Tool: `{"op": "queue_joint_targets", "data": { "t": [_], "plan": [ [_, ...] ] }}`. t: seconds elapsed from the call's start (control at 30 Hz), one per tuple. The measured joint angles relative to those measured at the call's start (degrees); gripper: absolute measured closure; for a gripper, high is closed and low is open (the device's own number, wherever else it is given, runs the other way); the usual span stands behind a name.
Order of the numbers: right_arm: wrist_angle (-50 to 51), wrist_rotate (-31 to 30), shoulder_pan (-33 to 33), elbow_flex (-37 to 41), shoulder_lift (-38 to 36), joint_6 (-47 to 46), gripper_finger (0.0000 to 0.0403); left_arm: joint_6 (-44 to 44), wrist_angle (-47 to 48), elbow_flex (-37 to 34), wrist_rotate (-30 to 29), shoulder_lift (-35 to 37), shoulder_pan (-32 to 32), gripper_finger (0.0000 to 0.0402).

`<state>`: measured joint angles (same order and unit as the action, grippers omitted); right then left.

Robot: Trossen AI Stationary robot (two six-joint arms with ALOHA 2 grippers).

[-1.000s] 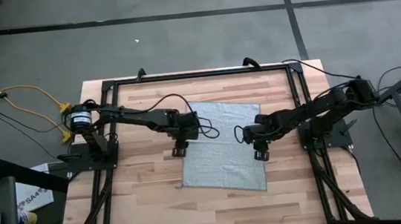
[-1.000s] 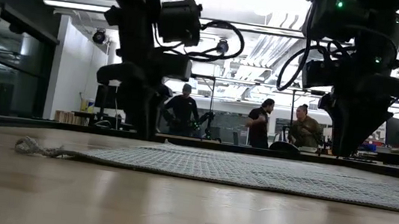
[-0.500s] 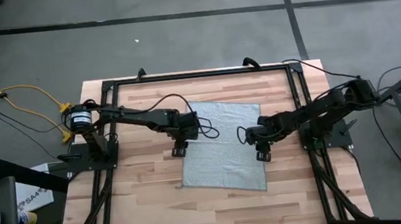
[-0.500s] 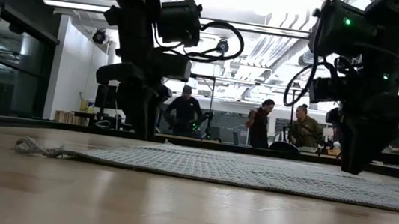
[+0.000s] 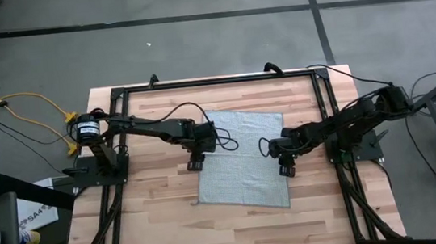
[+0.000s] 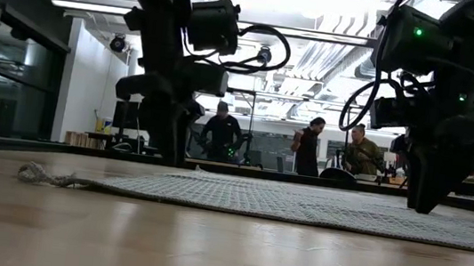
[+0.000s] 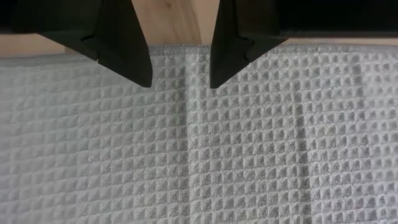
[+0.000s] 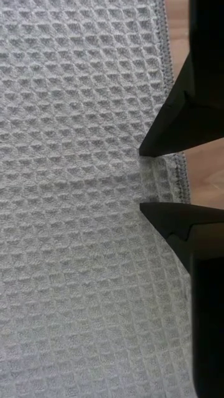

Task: Fold microfiber towels
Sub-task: Fold the gray towel on the table

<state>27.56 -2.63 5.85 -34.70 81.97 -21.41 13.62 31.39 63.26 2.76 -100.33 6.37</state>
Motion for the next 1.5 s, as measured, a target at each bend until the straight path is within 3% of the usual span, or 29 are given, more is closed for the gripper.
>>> {"op": "queue_joint_targets", "data": {
  "t": [0.3, 0.53, 1.07, 1.23, 1.5],
  "plan": [
    [-0.6, 0.0, 0.0, 0.0, 0.1, 0.0, 0.0277, -0.4, 0.0, 0.0, 1.2, -0.2, 0.0, 0.0241],
    [-1.5, 0.1, 0.0, 0.0, 0.1, 0.0, 0.0277, -0.4, -0.3, 0.2, 1.5, -4.3, 0.0, 0.0241],
    [-1.5, 1.0, 0.0, 0.0, 0.1, -0.9, 0.0277, 1.0, 3.1, 4.1, -4.6, -5.9, 0.1, 0.0243],
    [-1.3, 1.0, 0.0, 0.0, 0.1, -1.3, 0.0287, 0.6, 4.7, 4.1, -4.3, -5.9, 0.0, 0.0273],
    [-1.1, 1.5, 0.0, 0.0, 0.1, -1.5, 0.0356, -1.0, 6.1, 4.1, -3.3, -5.8, 0.0, 0.0339]
  ]
}}
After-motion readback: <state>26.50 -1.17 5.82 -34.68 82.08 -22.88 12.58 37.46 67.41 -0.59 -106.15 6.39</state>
